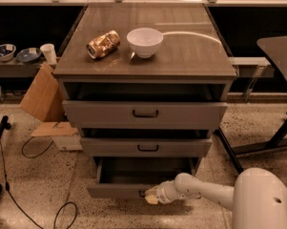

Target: Open bottom drawer

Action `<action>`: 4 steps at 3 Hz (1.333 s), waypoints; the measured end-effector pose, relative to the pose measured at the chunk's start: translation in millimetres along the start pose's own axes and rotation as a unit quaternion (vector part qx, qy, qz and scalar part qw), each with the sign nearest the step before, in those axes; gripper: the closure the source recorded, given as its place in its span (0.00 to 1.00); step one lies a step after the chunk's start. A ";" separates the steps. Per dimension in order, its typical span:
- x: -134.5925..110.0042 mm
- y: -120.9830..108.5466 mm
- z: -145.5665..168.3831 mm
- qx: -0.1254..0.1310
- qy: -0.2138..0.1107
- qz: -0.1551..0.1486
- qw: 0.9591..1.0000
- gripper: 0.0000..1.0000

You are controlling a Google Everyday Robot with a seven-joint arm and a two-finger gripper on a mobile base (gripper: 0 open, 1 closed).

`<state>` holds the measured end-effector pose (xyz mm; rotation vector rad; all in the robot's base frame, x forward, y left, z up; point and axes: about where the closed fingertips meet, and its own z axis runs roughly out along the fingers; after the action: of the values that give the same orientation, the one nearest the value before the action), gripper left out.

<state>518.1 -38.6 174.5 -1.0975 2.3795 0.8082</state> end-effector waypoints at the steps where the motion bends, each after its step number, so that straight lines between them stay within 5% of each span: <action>1: 12.0 5.4 -0.2 -0.003 0.009 -0.002 1.000 1.00; 4: 13.4 16.4 -0.8 -0.002 0.015 -0.005 1.000 1.00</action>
Offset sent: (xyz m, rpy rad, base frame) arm -0.1982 -0.0850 -0.1592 -0.1793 0.1802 0.1440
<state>496.9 -37.9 173.0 -1.1282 2.3960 0.7986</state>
